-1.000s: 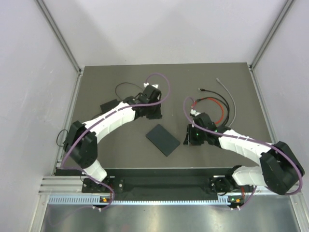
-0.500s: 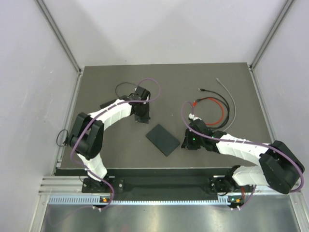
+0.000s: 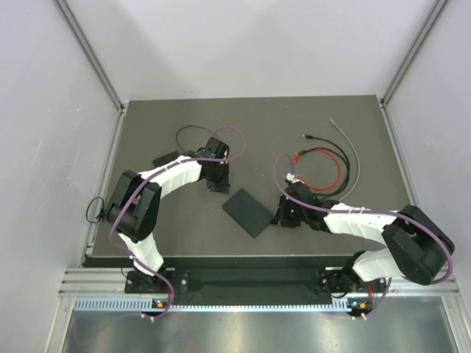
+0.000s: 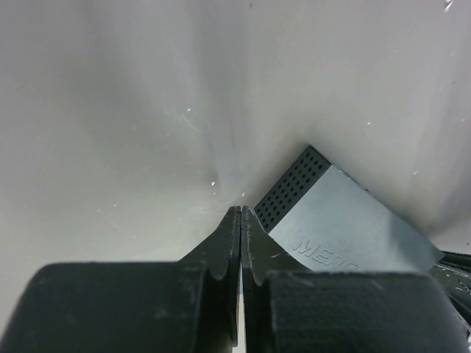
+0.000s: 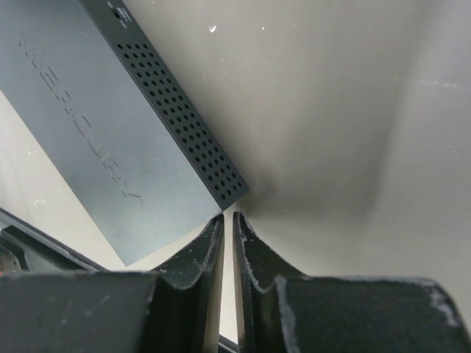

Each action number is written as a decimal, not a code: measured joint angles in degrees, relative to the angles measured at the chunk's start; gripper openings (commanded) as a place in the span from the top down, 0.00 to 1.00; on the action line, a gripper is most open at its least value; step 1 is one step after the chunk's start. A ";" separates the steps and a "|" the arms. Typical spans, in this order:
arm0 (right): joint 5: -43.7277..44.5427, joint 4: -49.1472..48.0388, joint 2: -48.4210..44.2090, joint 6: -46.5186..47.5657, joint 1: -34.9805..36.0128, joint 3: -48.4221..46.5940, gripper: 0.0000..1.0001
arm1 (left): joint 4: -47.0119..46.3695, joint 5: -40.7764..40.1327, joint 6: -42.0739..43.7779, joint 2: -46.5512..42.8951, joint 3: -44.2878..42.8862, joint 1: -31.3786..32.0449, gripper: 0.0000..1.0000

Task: Pull the plug from the switch port

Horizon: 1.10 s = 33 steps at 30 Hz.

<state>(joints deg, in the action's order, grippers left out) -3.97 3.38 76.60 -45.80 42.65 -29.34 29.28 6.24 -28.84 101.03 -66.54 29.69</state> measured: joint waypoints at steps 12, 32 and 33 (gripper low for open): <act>-1.55 0.07 4.17 0.22 -0.04 -2.84 0.90 | -3.54 -0.17 -1.62 0.37 5.05 1.38 1.00; -1.29 13.35 15.28 8.17 -5.29 -18.62 0.89 | -2.56 -7.74 -2.93 3.23 0.09 3.93 1.00; -1.16 14.05 16.17 8.74 -5.79 -19.76 0.89 | -1.99 -8.07 -2.89 4.00 -0.92 3.93 1.00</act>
<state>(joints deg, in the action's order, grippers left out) -5.13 17.43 92.77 -37.06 36.86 -49.10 27.29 -1.83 -31.73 105.03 -67.46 33.63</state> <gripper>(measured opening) 0.099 0.009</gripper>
